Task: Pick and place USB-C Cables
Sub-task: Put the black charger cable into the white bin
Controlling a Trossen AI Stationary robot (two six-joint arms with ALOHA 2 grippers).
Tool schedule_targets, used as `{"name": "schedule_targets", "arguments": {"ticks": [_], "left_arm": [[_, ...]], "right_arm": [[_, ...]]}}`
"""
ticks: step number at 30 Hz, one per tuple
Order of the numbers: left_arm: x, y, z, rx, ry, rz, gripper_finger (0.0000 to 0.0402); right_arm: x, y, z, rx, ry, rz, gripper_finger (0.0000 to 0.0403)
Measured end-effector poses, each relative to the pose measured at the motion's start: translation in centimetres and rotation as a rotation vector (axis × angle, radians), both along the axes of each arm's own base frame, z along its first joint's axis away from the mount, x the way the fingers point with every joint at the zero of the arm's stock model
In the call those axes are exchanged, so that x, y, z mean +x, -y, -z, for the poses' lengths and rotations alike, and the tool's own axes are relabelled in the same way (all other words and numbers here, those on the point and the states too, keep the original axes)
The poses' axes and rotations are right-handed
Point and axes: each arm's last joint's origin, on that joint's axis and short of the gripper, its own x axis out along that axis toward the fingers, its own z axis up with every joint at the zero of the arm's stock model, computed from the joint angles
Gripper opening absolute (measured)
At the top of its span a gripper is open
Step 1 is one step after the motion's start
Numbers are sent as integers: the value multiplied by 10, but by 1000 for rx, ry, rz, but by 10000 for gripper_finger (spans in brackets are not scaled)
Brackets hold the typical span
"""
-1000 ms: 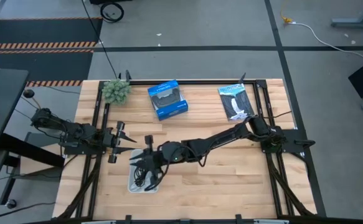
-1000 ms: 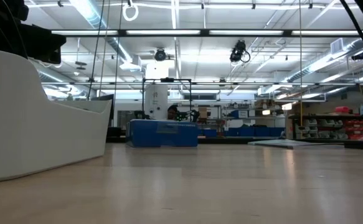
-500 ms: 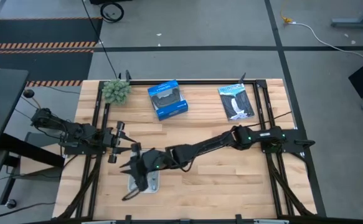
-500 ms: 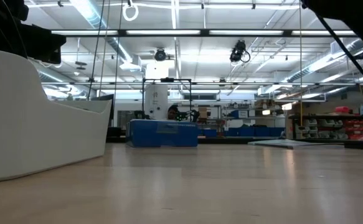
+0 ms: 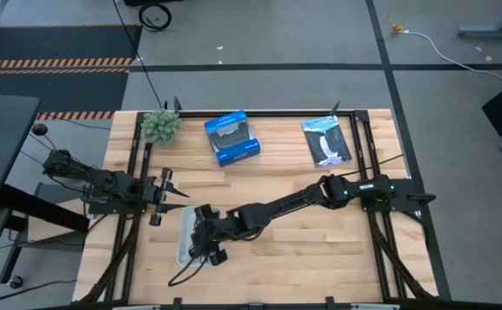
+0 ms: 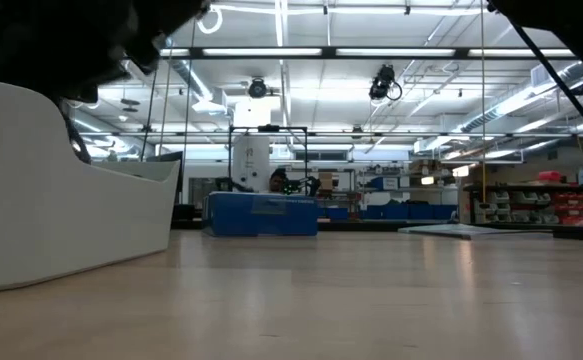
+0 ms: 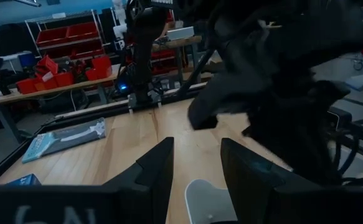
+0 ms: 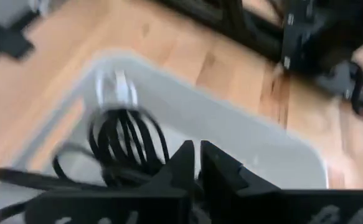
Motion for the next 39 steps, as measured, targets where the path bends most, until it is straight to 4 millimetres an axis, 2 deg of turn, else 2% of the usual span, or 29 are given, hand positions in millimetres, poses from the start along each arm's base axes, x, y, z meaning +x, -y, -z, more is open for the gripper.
{"name": "schedule_targets", "arguments": {"ticks": [6, 12, 16, 23, 26, 29, 35, 39], "left_arm": [[0, 0, 0, 0, 0, 0, 142], [0, 0, 0, 0, 0, 0, 142], [0, 0, 0, 0, 0, 0, 142], [0, 0, 0, 0, 0, 0, 142], [0, 0, 0, 1, -1, 0, 142], [0, 0, 0, 0, -1, 0, 142], [0, 0, 0, 0, 0, 0, 142], [0, 0, 0, 0, -1, 0, 142]], "right_arm": [[-6, 3, 25, -18, -96, 11, 6], [-7, 5, 37, 4, -97, 34, 14], [-2, 6, 31, 15, -48, 56, 15], [1, 8, -3, -9, 21, 93, 12], [0, 14, -14, 28, -19, 79, 33], [1, 25, -14, 113, -61, 68, 71], [4, 42, 3, 141, -130, 49, 160], [4, 47, 18, 104, -152, 46, 180]]}}
